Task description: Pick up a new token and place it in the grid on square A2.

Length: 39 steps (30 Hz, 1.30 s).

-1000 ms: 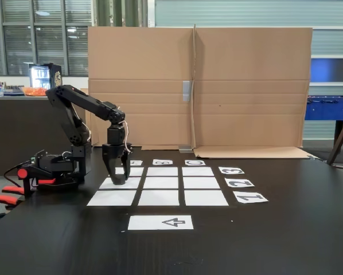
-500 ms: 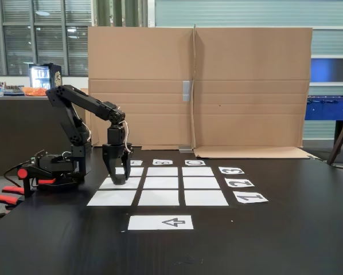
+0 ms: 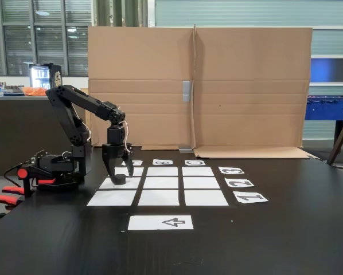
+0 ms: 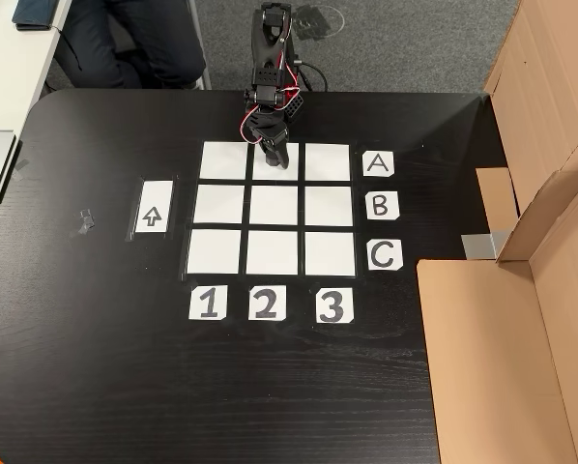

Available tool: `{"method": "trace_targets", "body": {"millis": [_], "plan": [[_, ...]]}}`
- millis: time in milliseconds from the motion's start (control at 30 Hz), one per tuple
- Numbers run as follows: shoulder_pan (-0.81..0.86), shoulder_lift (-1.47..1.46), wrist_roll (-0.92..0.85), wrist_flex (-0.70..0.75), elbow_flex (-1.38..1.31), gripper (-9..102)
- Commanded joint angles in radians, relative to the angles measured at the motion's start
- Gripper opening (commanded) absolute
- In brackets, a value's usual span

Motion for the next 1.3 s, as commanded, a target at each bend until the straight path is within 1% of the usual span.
{"method": "trace_targets", "body": {"millis": [0,100,167,367,567,833,1033,1267], "plan": [[0.002,0.035,0.009,0.014,-0.029,35],[0.006,0.074,0.009,0.034,-0.029,41],[0.008,0.1,0.009,0.048,-0.029,42],[0.018,0.17,0.011,0.095,-0.037,42],[0.067,0.267,0.018,0.137,-0.081,42],[0.064,0.262,0.095,0.16,-0.198,42],[-0.021,0.212,0.224,0.196,-0.388,42],[-0.216,0.051,0.39,0.196,-0.615,42]]}}
